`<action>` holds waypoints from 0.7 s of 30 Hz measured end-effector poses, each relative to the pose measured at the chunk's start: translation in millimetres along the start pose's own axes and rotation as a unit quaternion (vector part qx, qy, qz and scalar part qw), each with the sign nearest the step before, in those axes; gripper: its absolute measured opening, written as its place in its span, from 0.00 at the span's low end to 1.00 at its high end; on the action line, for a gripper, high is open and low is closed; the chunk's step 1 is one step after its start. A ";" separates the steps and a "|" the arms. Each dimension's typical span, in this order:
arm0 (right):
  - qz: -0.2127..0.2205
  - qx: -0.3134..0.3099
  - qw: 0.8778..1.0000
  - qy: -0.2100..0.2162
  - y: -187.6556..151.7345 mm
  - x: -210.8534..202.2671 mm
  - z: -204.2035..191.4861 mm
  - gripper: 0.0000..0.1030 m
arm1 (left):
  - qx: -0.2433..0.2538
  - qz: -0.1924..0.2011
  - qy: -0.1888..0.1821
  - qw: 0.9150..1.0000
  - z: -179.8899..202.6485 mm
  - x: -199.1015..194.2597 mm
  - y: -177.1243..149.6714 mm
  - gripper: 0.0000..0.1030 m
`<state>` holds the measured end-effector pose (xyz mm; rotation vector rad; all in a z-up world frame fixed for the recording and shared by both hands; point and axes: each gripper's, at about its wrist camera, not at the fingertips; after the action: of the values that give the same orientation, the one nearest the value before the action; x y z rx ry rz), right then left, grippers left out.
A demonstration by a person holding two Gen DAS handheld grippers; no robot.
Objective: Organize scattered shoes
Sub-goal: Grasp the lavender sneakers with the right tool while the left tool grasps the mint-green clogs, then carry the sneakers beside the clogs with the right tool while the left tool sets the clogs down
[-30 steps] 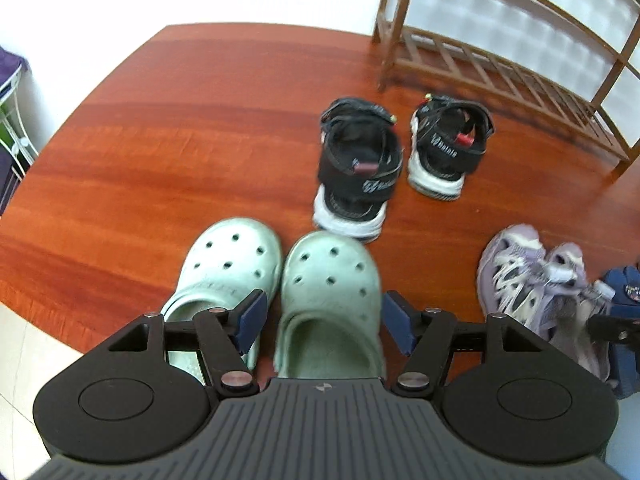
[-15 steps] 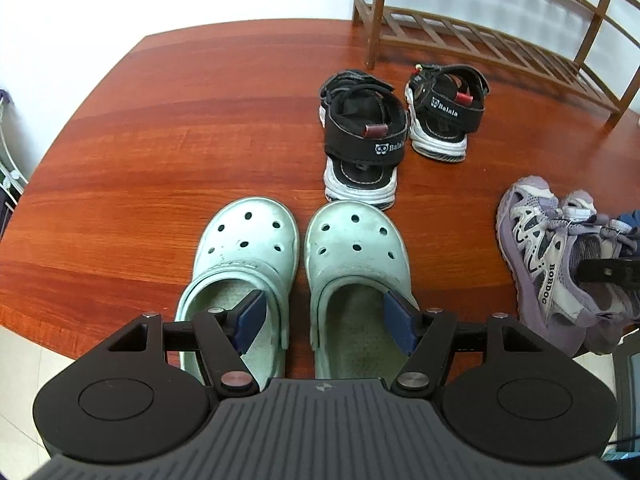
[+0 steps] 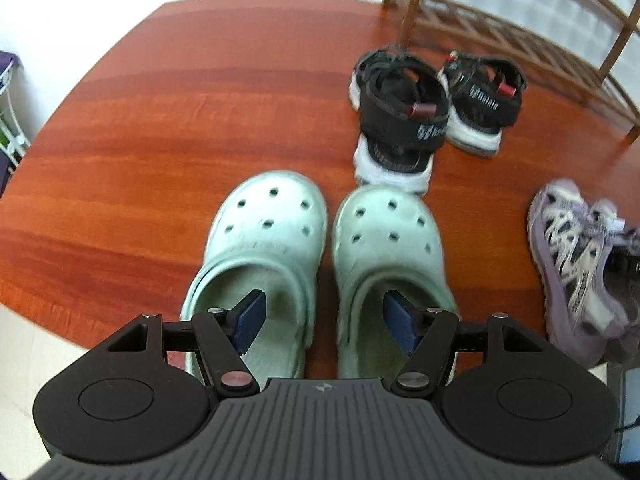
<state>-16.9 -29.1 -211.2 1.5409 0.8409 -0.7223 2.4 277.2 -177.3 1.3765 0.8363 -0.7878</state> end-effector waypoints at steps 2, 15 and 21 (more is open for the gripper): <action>0.000 0.000 1.000 0.004 1.1 0.1 2.3 0.20 | 0.004 0.004 0.001 1.000 3.3 4.0 1.2 0.54; 0.038 -0.003 0.999 0.013 33.2 -35.0 40.5 0.16 | -0.019 0.017 0.037 0.999 34.2 4.0 -6.2 0.17; 0.044 -0.004 0.999 0.017 64.8 -55.4 82.4 0.16 | -0.010 0.029 0.027 0.999 73.0 -6.6 -4.4 0.17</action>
<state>7.8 -121.2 -140.7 1.5758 0.7959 -0.6299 -1.5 204.0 -172.6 1.4033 0.8413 -0.6985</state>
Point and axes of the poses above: each gripper's, at about its wrist camera, not at the fingertips, and x roughly the way its jaws point, z to its right, y to its top, and after that the axes turned 3 degrees about y, right-handed
